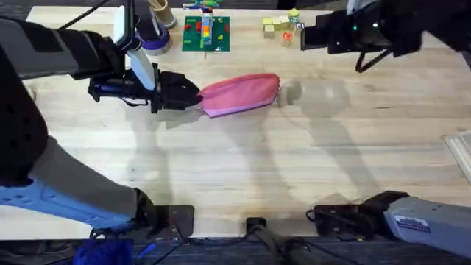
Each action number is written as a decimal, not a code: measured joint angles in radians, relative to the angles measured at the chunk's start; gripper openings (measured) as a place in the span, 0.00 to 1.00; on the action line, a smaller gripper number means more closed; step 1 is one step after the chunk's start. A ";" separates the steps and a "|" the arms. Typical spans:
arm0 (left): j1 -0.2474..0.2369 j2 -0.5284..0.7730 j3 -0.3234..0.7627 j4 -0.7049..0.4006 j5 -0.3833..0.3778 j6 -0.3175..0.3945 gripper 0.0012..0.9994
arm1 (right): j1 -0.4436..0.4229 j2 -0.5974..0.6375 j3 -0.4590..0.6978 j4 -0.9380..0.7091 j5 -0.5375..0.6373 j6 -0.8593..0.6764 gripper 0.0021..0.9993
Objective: Unzip the bag, pick up the pens from the table one at a time and place them inside, then zip the bag closed.
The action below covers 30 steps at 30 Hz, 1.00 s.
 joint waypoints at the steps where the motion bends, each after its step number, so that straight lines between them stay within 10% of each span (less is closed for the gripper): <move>1: 0.000 0.000 0.000 0.000 0.000 0.000 0.04 | 0.005 -0.010 0.000 -0.009 0.000 -0.003 0.99; 6: 0.000 0.000 0.000 0.001 0.000 0.001 0.05 | 0.021 -0.028 0.000 -0.049 0.000 -0.014 1.00; 13: 0.000 0.000 0.000 -0.001 -0.012 -0.005 0.98 | 0.023 -0.028 0.000 -0.062 0.000 -0.021 1.00; 30: 0.000 -0.156 0.100 -0.246 -0.198 -0.107 1.00 | 0.027 -0.029 0.000 -0.068 0.000 -0.047 1.00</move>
